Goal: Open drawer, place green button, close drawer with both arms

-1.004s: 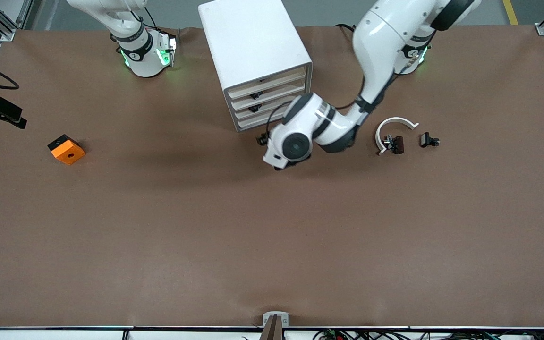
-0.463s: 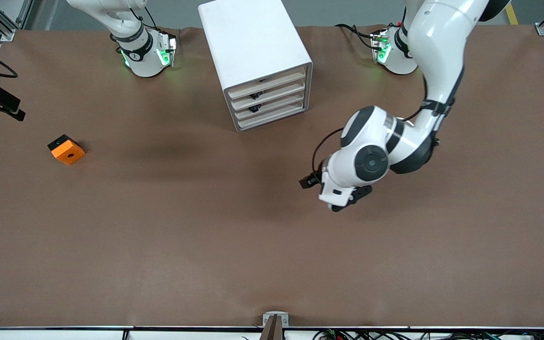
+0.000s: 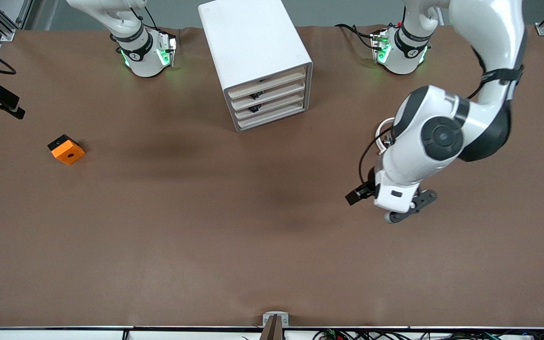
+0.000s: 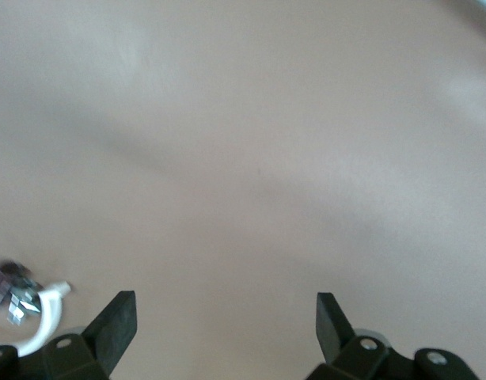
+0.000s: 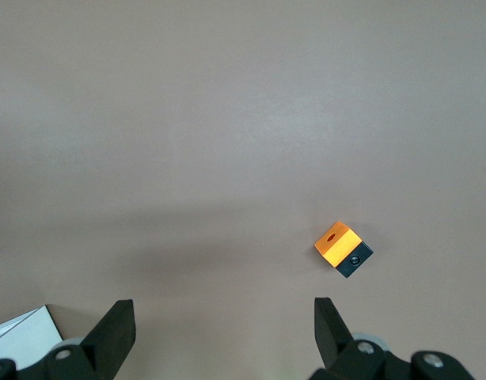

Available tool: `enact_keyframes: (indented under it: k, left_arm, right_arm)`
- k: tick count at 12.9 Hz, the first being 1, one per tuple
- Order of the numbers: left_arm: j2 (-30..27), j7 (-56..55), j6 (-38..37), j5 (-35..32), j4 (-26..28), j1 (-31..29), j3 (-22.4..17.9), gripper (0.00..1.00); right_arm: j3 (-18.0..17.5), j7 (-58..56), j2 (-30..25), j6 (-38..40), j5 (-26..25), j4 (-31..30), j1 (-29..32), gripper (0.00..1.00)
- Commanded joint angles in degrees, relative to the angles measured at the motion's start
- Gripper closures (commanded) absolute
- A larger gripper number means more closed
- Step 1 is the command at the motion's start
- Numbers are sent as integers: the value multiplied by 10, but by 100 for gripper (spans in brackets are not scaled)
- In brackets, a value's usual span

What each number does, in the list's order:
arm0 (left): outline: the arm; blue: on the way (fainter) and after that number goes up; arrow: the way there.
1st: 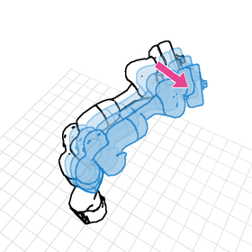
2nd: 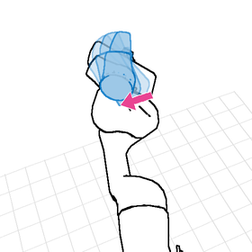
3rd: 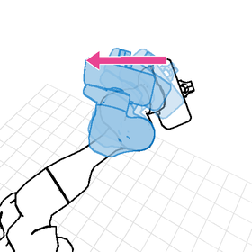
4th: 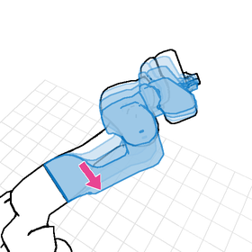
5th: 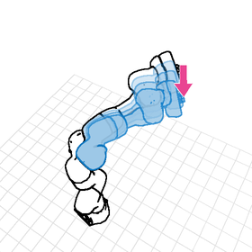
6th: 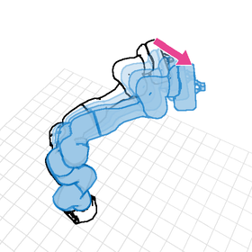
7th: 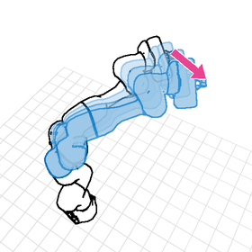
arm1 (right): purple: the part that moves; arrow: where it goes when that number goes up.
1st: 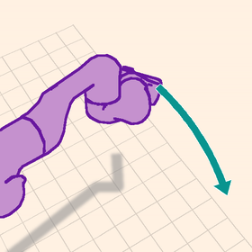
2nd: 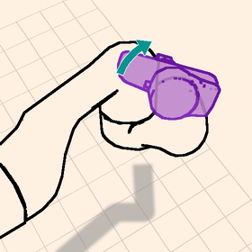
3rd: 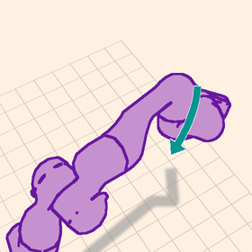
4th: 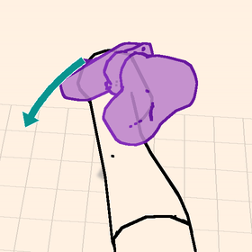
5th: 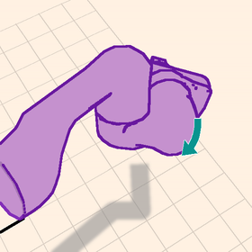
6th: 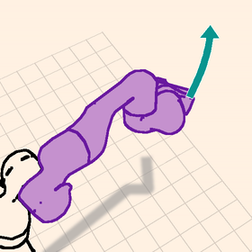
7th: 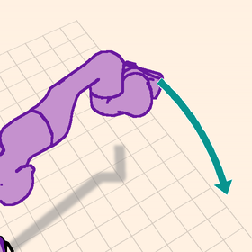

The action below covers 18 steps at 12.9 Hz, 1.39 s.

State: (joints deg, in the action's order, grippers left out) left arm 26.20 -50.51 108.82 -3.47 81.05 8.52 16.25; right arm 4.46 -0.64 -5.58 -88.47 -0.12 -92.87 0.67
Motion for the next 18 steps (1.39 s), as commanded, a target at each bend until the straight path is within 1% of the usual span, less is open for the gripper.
enact_keyframes:
  k: [1,2,5,7,9,11,13,16,18]
  left_arm:
    - [-50,105,-19,-11,17,-47,4,0]
    - [-62,143,-30,-10,17,-58,4,0]
    - [-101,239,-60,-8,16,-106,7,0]
    - [-120,267,-80,-1,16,-133,8,0]
    - [-136,303,-106,0,15,-144,5,0]
    - [-163,325,-122,13,21,-142,-16,0]
    - [-188,338,-143,16,33,-142,-26,0]
    - [-235,400,-146,17,64,-129,-68,0]
    - [-249,403,-164,17,67,-120,-85,0]
  right_arm:
    - [14,-7,-22,-6,7,-21,-15,0]
    - [23,-6,-23,-4,7,-21,-23,0]
    - [25,-6,-24,-4,9,-21,-24,0]
    - [25,-6,-24,-4,9,-21,-23,0]
    - [25,-6,-24,-5,9,-21,-23,0]
    - [25,-7,-25,-4,9,-21,-23,0]
    - [25,-7,-25,-3,9,-21,-25,0]
    - [24,-8,-27,-2,9,-21,-27,0]
    - [24,-17,-26,-3,9,-21,-26,0]
